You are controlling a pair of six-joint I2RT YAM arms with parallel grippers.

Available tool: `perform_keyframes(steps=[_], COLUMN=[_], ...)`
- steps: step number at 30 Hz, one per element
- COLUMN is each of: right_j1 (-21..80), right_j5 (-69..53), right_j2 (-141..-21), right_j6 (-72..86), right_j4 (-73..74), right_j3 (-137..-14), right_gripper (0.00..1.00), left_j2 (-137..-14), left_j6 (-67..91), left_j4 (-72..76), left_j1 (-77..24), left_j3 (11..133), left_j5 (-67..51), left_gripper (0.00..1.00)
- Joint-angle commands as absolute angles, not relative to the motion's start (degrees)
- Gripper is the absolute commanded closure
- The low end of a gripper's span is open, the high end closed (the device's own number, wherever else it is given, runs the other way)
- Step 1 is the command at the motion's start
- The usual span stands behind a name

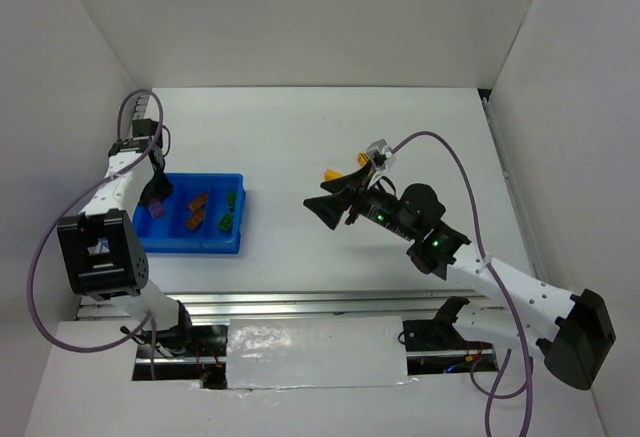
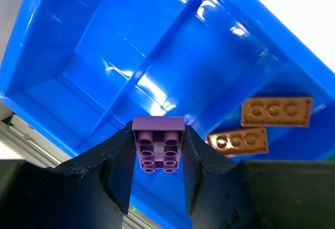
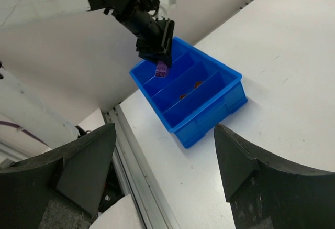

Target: Sort the legos into containers by color

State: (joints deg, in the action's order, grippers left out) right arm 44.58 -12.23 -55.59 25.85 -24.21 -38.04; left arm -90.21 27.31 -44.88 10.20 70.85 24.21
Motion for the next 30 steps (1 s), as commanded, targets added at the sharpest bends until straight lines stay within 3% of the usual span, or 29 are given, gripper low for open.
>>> perform_keyframes(steps=[1,8,11,12,14,19,20,24,30], right_j1=[44.38,44.30,44.39,44.30,44.30,44.30,44.38,42.81,33.40], right_j5=[-13.54,-13.89,-13.62,-13.36,-12.92,-12.04,-11.95,-7.04,0.59], right_j2=[-54.05,-52.39,-51.51,-51.50,-51.50,-52.64,-53.17,-56.50,-77.29], right_j6=[24.61,24.17,23.82,23.73,23.64,23.73,23.73,24.52,28.92], right_j4=[-24.43,-23.91,-23.64,-23.56,-23.20,-22.94,-22.77,-19.79,8.20], right_j3=[-37.88,-37.71,-37.62,-37.70,-37.97,-38.58,-38.67,-40.16,-61.82], right_gripper=[0.17,0.17,0.17,0.17,0.17,0.17,0.17,0.12,0.10], left_j2=[-92.89,-97.91,-98.70,-98.61,-98.09,-95.80,-95.63,-92.39,-78.68], left_j6=[25.92,27.42,28.12,28.30,28.48,27.60,27.68,28.82,30.23], left_j4=[-45.35,-47.98,-48.08,-47.82,-47.72,-45.97,-45.97,-47.20,-47.02], left_j1=[9.32,8.53,8.17,8.17,8.09,8.09,8.09,7.82,3.87], left_j3=[73.21,77.69,78.31,78.22,77.87,76.99,76.99,77.61,76.73], left_j5=[28.73,34.01,34.89,34.81,34.80,31.47,31.29,31.55,26.47], left_gripper=[1.00,0.85,0.71,0.58,0.43,0.23,0.01,0.00,0.00])
